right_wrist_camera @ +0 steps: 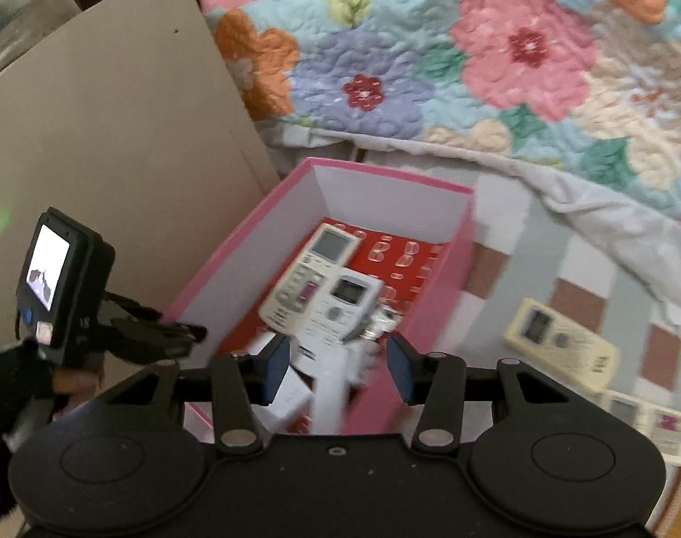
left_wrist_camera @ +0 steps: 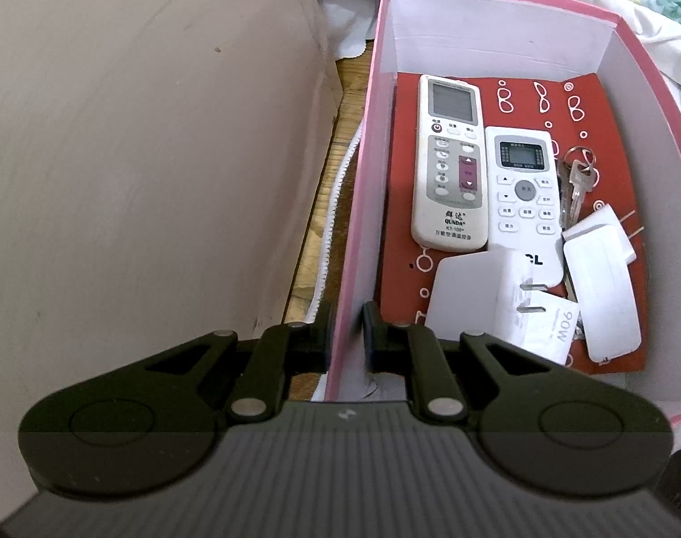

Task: Organize rigid objects
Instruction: 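Move the right gripper to the cream remote with purple buttons, grasp it, then lift the cream remote toward the pink box with the right gripper, then lower the cream remote into the box beside the chargers, release, then grasp the cream TCL remote on the rug with the right gripper, then carry the TCL remote into the pink box and open the right gripper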

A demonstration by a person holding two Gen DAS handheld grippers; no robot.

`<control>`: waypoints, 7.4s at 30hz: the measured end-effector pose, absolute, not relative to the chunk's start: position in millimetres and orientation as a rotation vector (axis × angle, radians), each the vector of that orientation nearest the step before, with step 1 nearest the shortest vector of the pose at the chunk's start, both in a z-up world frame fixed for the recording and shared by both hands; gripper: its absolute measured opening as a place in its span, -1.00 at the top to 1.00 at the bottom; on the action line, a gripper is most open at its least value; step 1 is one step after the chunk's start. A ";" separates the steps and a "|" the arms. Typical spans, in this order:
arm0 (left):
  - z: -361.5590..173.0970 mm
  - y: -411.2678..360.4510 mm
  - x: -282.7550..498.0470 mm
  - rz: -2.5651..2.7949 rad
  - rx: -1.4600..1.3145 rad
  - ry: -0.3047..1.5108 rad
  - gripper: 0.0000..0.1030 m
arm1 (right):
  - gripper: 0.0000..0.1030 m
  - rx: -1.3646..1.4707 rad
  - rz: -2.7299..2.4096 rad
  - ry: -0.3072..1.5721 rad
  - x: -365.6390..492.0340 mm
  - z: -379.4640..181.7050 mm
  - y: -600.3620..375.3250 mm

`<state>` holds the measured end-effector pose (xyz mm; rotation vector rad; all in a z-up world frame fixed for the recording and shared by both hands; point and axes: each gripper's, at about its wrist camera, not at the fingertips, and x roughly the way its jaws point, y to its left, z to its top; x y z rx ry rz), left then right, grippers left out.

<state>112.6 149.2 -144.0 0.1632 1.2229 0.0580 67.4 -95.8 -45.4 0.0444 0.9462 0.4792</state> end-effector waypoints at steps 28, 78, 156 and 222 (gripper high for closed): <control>-144.3 151.8 112.4 0.066 0.155 1.225 0.75 | -0.29 0.577 -0.106 1.225 87.1 -178.4 -314.8; -149.9 146.8 116.3 0.080 0.192 1.266 0.73 | -0.14 0.029 -0.011 1.030 95.2 -176.4 -258.2; -140.6 165.9 104.3 -0.090 0.133 1.250 0.87 | -0.47 0.040 0.231 1.024 151.8 -113.6 -180.4; -136.0 151.9 108.4 -0.034 0.214 1.239 0.83 | -0.30 0.088 0.585 0.964 152.7 -126.9 -9.7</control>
